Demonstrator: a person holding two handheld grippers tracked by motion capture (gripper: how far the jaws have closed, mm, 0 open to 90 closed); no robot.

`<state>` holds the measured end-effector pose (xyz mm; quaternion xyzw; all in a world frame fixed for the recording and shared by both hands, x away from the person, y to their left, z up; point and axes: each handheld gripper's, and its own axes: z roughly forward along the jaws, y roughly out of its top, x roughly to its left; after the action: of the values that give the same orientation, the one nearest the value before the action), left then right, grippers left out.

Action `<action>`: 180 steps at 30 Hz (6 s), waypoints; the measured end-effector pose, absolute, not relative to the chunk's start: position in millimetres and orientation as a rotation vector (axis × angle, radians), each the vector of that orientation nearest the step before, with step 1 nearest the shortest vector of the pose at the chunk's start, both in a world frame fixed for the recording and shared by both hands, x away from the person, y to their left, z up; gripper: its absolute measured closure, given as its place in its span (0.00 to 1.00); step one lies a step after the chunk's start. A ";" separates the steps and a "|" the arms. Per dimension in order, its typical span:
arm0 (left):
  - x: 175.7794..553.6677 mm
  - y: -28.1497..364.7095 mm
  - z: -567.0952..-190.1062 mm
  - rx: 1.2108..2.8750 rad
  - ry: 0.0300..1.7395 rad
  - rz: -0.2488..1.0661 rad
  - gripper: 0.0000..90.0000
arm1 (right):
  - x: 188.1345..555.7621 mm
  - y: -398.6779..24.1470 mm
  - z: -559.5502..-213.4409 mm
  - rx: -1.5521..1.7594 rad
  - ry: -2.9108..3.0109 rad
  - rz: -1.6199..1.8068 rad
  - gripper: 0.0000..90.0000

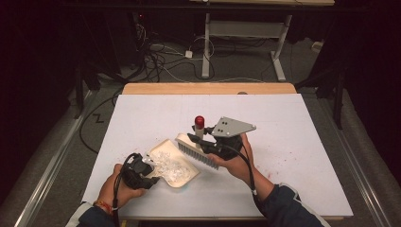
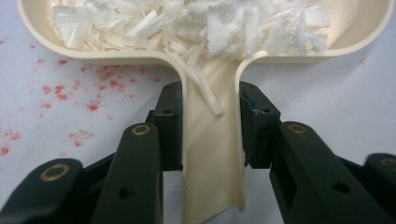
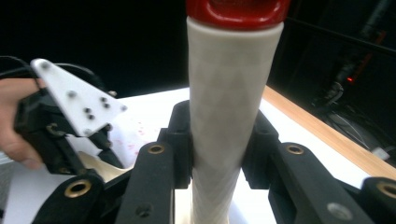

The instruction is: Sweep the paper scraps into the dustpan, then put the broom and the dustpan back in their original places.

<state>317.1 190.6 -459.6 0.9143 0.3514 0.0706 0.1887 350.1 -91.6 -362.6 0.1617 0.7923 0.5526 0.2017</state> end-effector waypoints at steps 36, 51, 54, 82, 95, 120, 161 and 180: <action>312.2 190.6 -458.1 2.607 0.990 0.205 0.71 | 302.1 -86.1 -367.2 0.349 2.285 1.449 0.78; 315.5 191.2 -459.5 2.547 1.027 0.209 0.71 | 314.8 -142.7 -345.4 0.450 2.213 1.433 0.78; 316.4 190.9 -459.6 2.540 1.040 0.217 0.71 | 316.5 -161.6 -343.8 0.480 2.217 1.398 0.78; 328.3 197.1 -461.3 2.437 1.128 0.303 0.71 | 301.5 -281.9 -348.2 0.676 2.258 1.341 0.78; 338.8 206.7 -453.3 2.324 1.291 0.344 0.70 | 290.2 -290.9 -350.2 0.650 2.352 1.389 0.78; 363.5 209.2 -466.4 2.102 1.474 0.324 0.62 | 344.7 -293.3 -366.4 0.769 2.433 1.387 0.76; 305.6 193.7 -462.0 2.087 0.898 0.675 0.23 | 423.0 -282.2 -388.4 1.045 1.968 1.115 0.39; 297.3 192.6 -465.7 2.101 0.873 0.707 0.24 | 407.3 -266.3 -388.3 0.993 1.925 1.161 0.29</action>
<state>297.3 192.6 -465.7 0.8192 0.3401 0.2757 0.3704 407.3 -266.3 -388.3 0.3807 0.7380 0.4449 0.3353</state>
